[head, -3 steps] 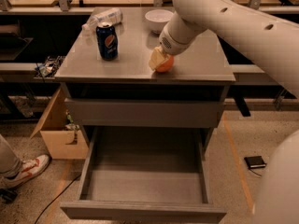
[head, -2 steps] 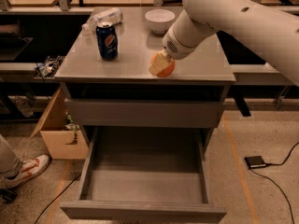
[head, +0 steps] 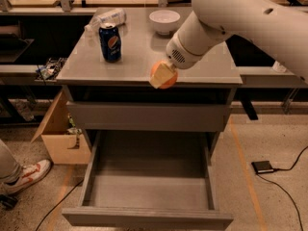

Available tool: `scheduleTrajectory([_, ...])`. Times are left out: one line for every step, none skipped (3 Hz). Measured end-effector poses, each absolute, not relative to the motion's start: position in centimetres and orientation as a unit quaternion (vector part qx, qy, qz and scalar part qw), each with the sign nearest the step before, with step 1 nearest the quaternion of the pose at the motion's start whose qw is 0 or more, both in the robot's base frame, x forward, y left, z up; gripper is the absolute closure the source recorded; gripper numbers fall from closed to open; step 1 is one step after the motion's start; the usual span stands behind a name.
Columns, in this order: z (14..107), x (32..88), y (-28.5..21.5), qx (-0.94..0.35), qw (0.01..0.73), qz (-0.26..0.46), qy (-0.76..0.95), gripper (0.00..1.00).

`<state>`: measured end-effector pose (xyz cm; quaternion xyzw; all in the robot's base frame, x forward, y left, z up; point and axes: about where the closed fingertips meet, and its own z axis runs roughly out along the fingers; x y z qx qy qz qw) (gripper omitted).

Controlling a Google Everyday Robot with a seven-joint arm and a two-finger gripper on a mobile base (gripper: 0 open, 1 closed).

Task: Place orange into middle drawer

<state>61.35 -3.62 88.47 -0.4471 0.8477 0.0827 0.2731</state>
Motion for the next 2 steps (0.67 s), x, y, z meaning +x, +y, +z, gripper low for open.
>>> scheduleTrajectory([86.1,59.9,-4.3,-0.434,0.259,0.075,0.860,1.00])
scheduleTrajectory([82.1,56.5,-5.4,-0.407,0.237,0.061,0.880,1.00])
